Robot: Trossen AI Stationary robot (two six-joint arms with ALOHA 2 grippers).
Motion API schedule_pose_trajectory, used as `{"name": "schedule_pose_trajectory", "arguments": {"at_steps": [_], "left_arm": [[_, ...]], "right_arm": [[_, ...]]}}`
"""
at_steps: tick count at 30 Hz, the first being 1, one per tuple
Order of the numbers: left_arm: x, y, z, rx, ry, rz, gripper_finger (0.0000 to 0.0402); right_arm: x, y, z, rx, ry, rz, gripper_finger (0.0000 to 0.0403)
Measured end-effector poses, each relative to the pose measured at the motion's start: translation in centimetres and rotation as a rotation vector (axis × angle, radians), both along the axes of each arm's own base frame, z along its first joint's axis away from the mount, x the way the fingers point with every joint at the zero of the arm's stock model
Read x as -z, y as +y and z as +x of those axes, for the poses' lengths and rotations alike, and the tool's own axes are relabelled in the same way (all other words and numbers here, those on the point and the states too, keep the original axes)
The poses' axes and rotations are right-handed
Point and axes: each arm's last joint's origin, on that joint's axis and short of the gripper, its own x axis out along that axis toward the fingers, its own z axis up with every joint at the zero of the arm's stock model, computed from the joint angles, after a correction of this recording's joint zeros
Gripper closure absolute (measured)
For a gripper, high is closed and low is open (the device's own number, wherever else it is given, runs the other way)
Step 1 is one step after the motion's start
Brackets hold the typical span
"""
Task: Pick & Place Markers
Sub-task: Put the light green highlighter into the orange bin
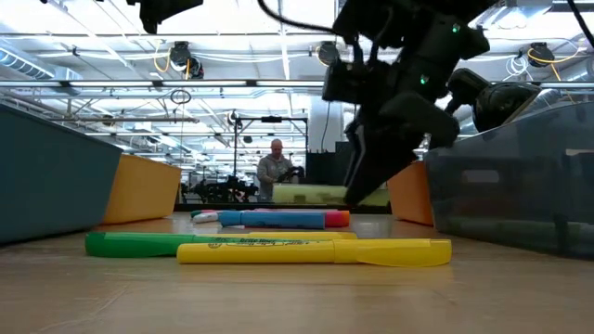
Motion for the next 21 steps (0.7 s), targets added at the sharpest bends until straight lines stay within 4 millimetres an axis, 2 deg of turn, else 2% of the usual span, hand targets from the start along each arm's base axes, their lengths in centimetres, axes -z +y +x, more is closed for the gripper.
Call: {"name": "schedule_pose_trajectory", "arguments": {"at_steps": [12,21], "left_arm": [[0.0,0.0,0.0,0.000,0.000,0.000,0.0119],[0.0,0.0,0.0,0.000,0.000,0.000,0.0119]], "right_arm": [[-3.6,0.5,-1.7,0.028,-0.039,0.040,0.0342],[-4.7,0.0,-3.5,0.148,-0.074,0.063,0.0342]]}}
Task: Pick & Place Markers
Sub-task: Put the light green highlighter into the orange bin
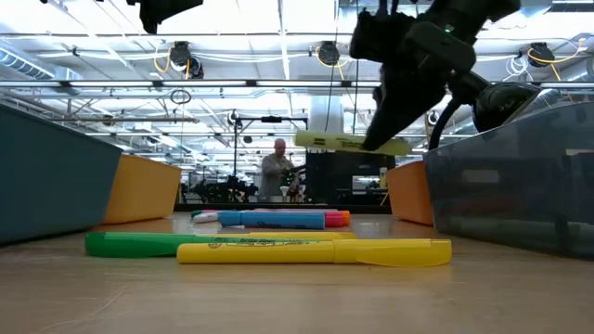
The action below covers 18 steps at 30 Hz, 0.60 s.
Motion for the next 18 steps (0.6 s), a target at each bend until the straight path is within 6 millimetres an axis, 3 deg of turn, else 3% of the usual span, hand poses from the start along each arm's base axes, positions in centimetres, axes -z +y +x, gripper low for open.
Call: {"name": "schedule_pose_trajectory", "arguments": {"at_steps": [9,18], "left_arm": [[0.0,0.0,0.0,0.000,0.000,0.000,0.0119],[0.0,0.0,0.0,0.001,0.001,0.000,0.0119]], "right_arm": [[-1.8,-1.3,-4.2,0.121,-0.100,-0.047,0.0342],[-2.5,-3.3,-9.5,0.375,-0.264,-0.111,0.0342]]}}
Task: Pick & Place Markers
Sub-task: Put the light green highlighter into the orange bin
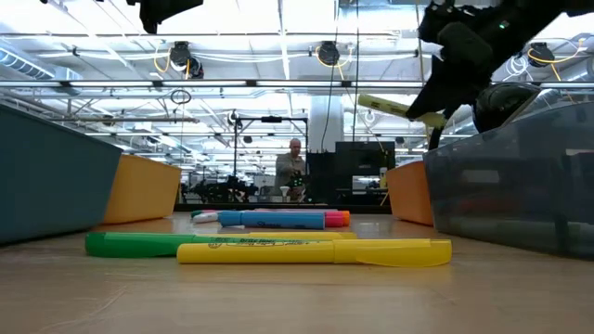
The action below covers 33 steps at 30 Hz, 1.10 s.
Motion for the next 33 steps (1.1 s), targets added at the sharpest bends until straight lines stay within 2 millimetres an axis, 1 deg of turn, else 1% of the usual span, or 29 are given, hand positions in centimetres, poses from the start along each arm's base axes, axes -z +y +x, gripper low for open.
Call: {"name": "schedule_pose_trajectory", "arguments": {"at_steps": [3,6,14,20,33], "left_arm": [[0.0,0.0,0.0,0.000,0.000,0.000,0.0119],[0.0,0.0,0.0,0.000,0.000,0.000,0.0119],[0.0,0.0,0.0,0.000,0.000,0.000,0.0119],[0.0,0.0,0.0,0.000,0.000,0.000,0.0119],[0.0,0.0,0.0,0.000,0.000,0.000,0.0119]], "right_arm": [[0.2,-0.7,-1.2,0.042,-0.029,0.025,0.0342],[0.7,-1.5,-2.2,0.102,-0.021,0.053,0.0342],[2.2,-3.3,-3.8,0.281,0.112,0.101,0.0342],[2.6,-3.9,-4.2,0.335,0.158,0.106,0.0342],[2.8,-3.9,-4.1,0.321,0.177,0.124,0.0341]]}}
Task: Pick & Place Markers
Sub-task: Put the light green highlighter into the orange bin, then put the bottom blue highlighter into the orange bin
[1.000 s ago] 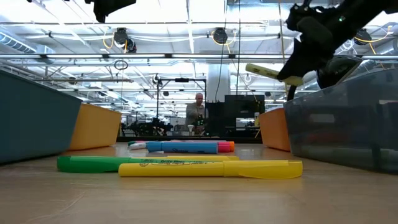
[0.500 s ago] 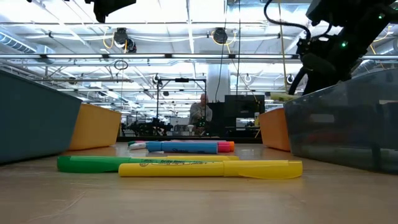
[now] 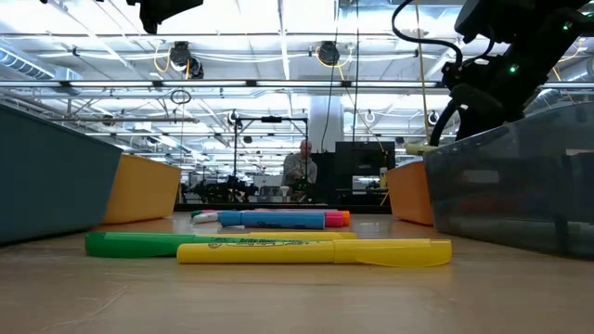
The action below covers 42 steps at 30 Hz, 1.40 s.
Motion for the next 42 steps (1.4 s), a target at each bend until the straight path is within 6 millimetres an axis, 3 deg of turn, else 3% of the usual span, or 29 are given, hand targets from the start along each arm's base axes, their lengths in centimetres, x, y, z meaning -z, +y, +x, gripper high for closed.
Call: {"name": "schedule_pose_trajectory", "arguments": {"at_steps": [19,42], "left_arm": [[0.00,0.00,0.00,0.000,0.000,0.000,0.0119],[0.00,0.00,0.00,0.000,0.000,0.000,0.0119]], "right_arm": [[-0.01,0.00,0.03,-0.004,0.000,-0.003,0.0330],[-0.39,0.02,0.64,-0.046,-0.047,-0.028,0.0270]]}}
